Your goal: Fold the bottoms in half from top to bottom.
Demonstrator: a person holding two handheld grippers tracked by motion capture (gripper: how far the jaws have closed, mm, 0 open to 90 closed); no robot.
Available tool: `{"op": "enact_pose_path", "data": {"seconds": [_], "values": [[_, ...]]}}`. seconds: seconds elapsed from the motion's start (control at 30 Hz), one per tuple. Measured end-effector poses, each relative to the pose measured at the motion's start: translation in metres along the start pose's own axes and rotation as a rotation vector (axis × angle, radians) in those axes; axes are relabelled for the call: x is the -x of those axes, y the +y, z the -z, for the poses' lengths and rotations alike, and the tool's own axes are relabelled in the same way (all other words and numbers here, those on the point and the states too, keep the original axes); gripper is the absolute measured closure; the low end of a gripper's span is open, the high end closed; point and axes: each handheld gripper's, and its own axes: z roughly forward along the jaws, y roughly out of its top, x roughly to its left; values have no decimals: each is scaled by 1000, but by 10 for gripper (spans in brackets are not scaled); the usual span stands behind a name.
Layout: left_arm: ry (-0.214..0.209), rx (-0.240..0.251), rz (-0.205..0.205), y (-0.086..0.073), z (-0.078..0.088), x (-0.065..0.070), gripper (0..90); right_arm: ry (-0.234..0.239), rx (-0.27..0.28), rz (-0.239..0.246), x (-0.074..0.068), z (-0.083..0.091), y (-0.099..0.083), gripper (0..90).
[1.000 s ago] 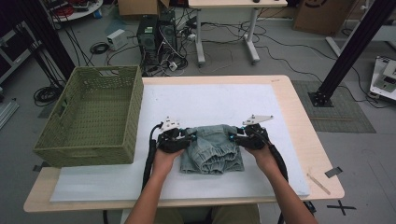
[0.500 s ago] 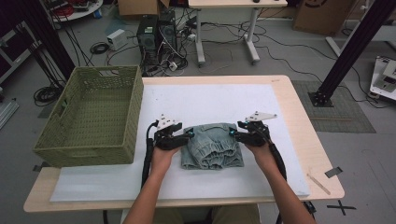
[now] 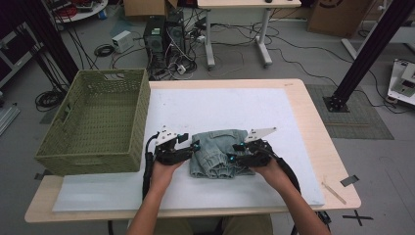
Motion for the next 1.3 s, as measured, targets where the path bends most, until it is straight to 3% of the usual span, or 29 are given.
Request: {"op": "enact_pose_path", "data": {"seconds": [0.17, 0.27, 0.37, 0.47, 0.57, 0.7, 0.9, 1.0, 1.17, 1.3], "values": [[-61, 13, -6, 3, -7, 8, 432, -24, 7, 42, -6, 3, -1, 521], [-111, 3, -16, 5, -14, 16, 429, -31, 93, 14, -3, 19, -2, 445], [-159, -31, -30, 3, -23, 24, 429, -62, 146, -3, 5, 32, -5, 445], [-172, -76, -53, -4, -27, 29, 464, -68, 117, -12, 12, 32, -9, 464], [-166, -117, -59, -10, -27, 28, 480, -42, 88, -18, 15, 26, -11, 477], [-167, -146, -66, -11, -28, 29, 505, -54, 8, 33, 12, 18, -14, 496], [-165, -179, -34, -12, -30, 29, 515, -39, -18, 23, 14, 16, -19, 517], [-147, -147, -55, -9, -26, 31, 507, -57, 24, 38, 11, 21, -18, 496], [-126, -23, -60, -1, -14, 30, 404, -69, 132, -5, 11, 36, -16, 377], [-119, 43, -21, 4, -5, 24, 257, -82, 181, -14, 14, 48, -17, 344]]}}
